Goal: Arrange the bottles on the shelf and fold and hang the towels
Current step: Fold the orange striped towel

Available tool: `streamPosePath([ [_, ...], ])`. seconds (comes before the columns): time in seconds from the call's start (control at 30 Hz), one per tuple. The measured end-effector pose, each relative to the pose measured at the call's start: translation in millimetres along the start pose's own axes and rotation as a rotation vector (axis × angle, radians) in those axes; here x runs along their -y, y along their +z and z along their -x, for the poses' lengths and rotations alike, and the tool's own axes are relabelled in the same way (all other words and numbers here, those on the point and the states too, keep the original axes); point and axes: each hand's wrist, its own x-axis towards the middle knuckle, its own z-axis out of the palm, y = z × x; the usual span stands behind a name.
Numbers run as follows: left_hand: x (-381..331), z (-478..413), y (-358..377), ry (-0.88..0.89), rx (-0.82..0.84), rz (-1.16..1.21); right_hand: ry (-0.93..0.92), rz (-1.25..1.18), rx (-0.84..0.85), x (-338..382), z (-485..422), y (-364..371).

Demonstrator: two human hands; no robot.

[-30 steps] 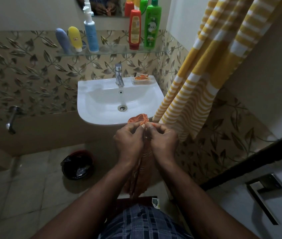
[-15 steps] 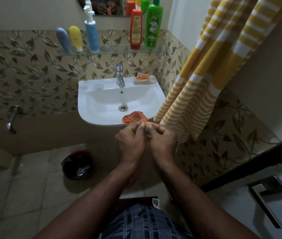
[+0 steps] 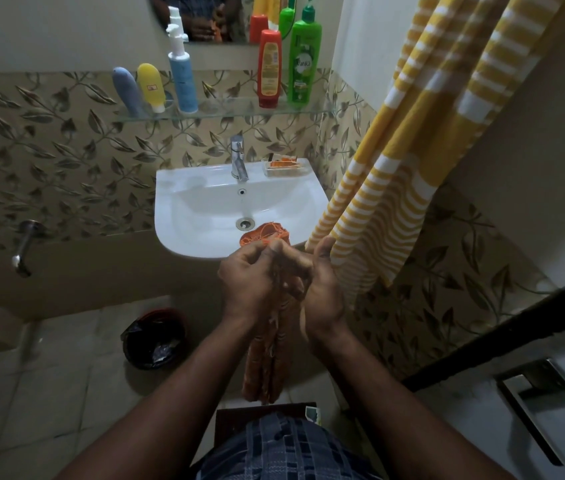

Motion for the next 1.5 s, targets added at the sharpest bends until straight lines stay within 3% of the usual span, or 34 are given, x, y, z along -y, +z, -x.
streamPosePath([
  [0.17, -5, -7, -1, 0.072, -0.029, -0.083, -0.105, 0.151, 0.064, 9, 3, -1],
  [0.3, -15, -16, -5, 0.137, 0.076, -0.141, -0.389, 0.513, -0.148, 14, -29, -30],
  [0.37, -24, -19, -9, 0.136, 0.197, -0.112, -0.327, 0.492, -0.077, 20, -46, -53],
  [0.47, -40, -23, -13, 0.099, 0.348, -0.028, -0.099, 0.413, 0.161, 29, -67, -79],
  [0.57, -54, -27, -18, 0.101, 0.423, -0.004, 0.065, 0.267, 0.255, 30, -71, -88],
  [0.67, -65, -32, -23, 0.101, 0.397, 0.041, 0.105, 0.109, 0.389, 26, -65, -87],
  [0.8, -65, -43, -32, 0.149, 0.271, -0.042, -0.014, 0.075, 0.331, 30, -61, -82],
  [0.97, -63, -42, -41, 0.16, 0.316, -0.005, -0.308, 0.384, 0.372, 59, -49, -68],
  [1.17, -64, -39, -39, 0.164, 0.383, 0.012, -0.514, 0.98, 0.431, 77, -49, -59],
  [1.27, -64, -41, -41, 0.173, 0.377, 0.008, -0.507, 1.158, 0.429, 78, -51, -58],
  [1.4, -58, -45, -40, 0.19, 0.37, -0.068, -0.346, 1.465, 0.501, 88, -46, -52],
  [1.5, -48, -55, -47, 0.233, 0.305, -0.188, -0.38, 1.606, 0.425, 95, -45, -52],
])
